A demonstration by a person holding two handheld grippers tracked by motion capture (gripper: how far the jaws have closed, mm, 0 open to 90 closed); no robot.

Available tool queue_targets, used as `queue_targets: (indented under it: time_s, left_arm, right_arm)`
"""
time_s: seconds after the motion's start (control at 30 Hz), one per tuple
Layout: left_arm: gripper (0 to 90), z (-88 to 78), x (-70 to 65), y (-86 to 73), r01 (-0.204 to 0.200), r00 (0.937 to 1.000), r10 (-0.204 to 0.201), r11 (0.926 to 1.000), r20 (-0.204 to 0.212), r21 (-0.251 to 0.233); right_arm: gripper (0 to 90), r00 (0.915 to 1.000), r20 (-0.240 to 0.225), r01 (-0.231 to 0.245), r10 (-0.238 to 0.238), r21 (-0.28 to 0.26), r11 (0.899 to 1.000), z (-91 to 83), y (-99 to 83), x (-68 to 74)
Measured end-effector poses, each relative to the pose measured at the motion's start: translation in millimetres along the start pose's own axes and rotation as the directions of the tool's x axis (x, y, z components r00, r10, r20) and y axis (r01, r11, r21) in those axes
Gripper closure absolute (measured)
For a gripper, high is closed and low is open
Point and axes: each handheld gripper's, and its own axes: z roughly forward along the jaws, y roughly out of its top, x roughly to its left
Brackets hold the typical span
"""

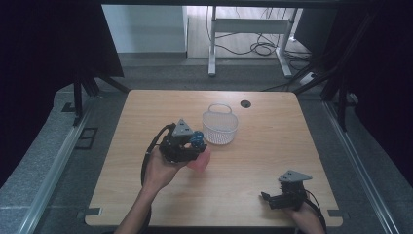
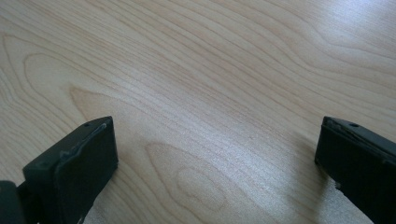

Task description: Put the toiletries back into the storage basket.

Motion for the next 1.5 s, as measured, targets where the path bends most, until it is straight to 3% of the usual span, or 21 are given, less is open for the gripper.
queue_targets:
  time_s: [0.7,1.37,1.5]
  left_arm:
    - [52.9,12.2,11.0,36.9,-0.006,1.0,0.006,1.0,-0.005,0.006]
    - [52.9,23.8,16.3,83.0,-0.01,0.9996,0.01,0.9999,-0.028,-0.008]
    - [52.9,28.5,18.0,90.9,-0.012,0.9993,0.012,0.9999,-0.037,-0.006]
  right_arm:
    - [0.0,1.0,0.0,0.001,-0.001,0.0,1.0,0.0,0.0,0.0]
    - [0.0,1.0,-0.002,0.006,-0.006,0.001,1.0,0.0,-0.1,-0.3]
    - [0.0,0.9999,-0.005,-0.012,0.012,0.001,1.0,-0.3,0.3,0.7]
